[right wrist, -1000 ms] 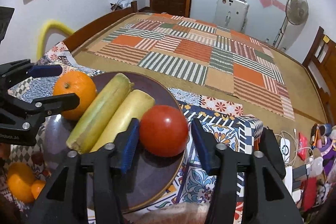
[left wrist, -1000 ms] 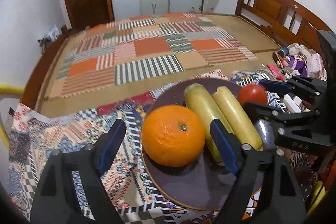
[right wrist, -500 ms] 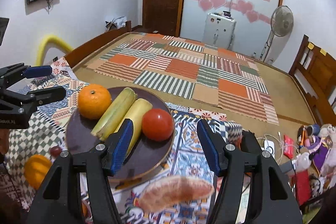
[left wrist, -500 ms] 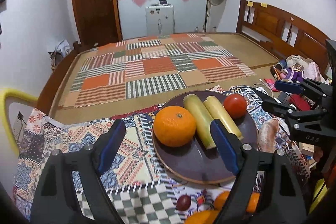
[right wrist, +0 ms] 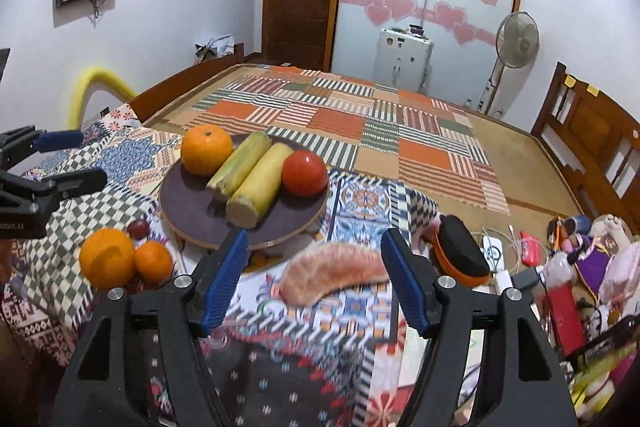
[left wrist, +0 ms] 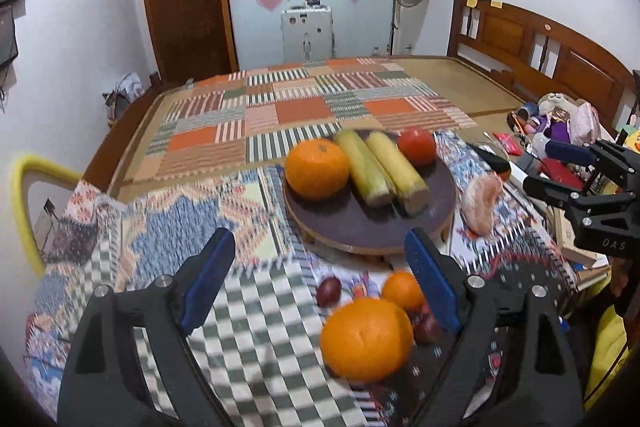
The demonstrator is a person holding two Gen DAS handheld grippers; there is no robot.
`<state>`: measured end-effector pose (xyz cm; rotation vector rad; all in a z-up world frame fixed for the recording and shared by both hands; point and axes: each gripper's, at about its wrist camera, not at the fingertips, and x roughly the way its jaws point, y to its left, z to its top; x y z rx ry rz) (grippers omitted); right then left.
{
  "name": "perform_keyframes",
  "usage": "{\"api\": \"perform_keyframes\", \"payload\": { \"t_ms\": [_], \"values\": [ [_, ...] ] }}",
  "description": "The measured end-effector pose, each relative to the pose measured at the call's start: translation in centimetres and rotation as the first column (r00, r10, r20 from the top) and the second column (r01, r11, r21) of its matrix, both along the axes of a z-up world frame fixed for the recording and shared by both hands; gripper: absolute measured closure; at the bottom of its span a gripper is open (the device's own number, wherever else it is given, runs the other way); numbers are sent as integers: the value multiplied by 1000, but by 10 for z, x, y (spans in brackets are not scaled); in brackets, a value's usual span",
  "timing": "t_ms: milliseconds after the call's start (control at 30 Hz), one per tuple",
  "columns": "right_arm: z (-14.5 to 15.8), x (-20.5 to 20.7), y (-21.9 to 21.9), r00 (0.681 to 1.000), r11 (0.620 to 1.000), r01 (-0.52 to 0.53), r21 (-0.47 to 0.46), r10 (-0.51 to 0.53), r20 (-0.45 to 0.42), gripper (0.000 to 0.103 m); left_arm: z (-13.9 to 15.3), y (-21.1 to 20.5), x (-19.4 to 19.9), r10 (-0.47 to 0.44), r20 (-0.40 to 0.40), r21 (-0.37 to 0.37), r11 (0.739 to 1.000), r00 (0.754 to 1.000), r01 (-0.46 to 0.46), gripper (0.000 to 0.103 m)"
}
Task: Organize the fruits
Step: 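Open both grippers and withdraw from the plate, then grasp the other large orange with the left gripper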
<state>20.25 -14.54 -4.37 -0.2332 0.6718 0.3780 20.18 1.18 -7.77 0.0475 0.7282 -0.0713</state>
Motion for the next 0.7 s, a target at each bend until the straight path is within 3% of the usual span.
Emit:
{"api": "perform_keyframes", "payload": {
  "t_ms": [400, 467, 600, 700],
  "values": [
    [-24, -16, -18, 998, 999, 40, 9, -39, -54, 36, -45, -14, -26, -14, -93, -40, 999, 996, 11, 15],
    [-28, -13, -19, 997, 999, 46, 6, -45, -62, 36, -50, -15, -24, -23, -107, -52, 999, 994, 17, 18],
    [-36, -5, -18, 995, 999, 54, 6, -53, -86, 36, -59, -16, -19, -45, -146, -70, 997, 988, 35, 37],
    [-42, 5, -14, 993, 998, 55, 1, -55, -103, 36, -61, -16, -21, -53, -141, -78, 996, 989, 43, 38]
  ]
}}
